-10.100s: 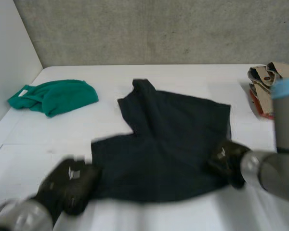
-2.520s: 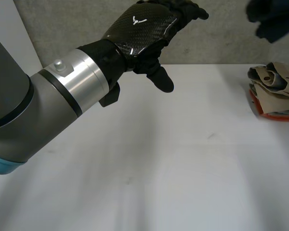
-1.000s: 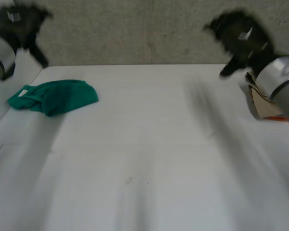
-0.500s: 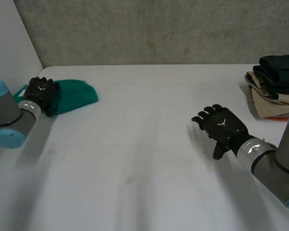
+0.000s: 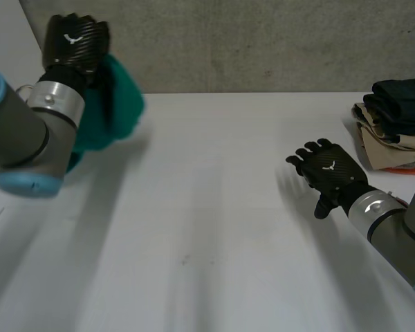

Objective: Fold the laundry.

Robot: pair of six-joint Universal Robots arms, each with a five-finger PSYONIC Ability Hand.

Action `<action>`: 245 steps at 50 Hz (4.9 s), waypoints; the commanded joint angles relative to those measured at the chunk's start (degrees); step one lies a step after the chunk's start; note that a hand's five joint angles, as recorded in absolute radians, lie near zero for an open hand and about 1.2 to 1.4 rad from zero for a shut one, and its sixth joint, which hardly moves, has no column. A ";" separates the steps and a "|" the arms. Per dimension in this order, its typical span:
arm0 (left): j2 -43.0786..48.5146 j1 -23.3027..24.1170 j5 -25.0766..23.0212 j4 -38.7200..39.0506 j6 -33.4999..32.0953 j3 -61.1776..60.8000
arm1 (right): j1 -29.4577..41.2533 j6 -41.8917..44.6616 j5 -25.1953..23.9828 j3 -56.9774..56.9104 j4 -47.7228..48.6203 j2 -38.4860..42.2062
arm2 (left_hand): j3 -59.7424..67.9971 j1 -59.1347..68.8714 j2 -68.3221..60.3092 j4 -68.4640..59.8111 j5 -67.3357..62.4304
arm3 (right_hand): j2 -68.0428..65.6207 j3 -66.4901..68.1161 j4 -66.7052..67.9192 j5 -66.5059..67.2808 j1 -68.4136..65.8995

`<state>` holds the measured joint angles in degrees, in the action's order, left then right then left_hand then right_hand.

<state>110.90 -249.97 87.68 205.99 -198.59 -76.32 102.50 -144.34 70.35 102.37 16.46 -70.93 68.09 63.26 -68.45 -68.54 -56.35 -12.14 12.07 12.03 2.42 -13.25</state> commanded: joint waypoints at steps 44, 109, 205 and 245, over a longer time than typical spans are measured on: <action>0.80 0.54 -6.47 -14.30 -0.74 -24.67 | 14.48 -12.46 2.86 3.98 -7.24 -0.19 | -45.44 -40.60 45.79 45.89 43.70 | 2.14 -2.07 -2.03 -2.42 3.25; -14.66 11.35 5.40 -19.83 6.37 -17.82 | 9.04 2.66 11.20 -51.49 -10.82 25.50 | 11.91 16.74 -11.55 -11.46 -13.65 | 2.14 -2.07 -2.03 -2.42 3.25; 4.24 -0.78 6.96 -0.54 11.81 16.20 | 0.69 -1.11 18.16 -67.22 -12.70 17.76 | 11.91 16.74 -11.55 -11.46 -13.65 | -67.86 67.93 67.97 67.58 -66.75; 6.43 -3.77 9.00 -13.07 -0.74 -16.67 | 1.74 5.64 5.68 -18.70 -14.52 15.38 | -22.07 -17.24 22.43 22.52 20.33 | -67.86 67.93 67.97 67.58 -66.75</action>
<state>116.01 -253.78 96.92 192.25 -195.09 -92.59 103.47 -139.39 75.81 82.03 1.24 -56.46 68.08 66.19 -68.37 -68.58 -55.30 -67.40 68.13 68.64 57.46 -64.12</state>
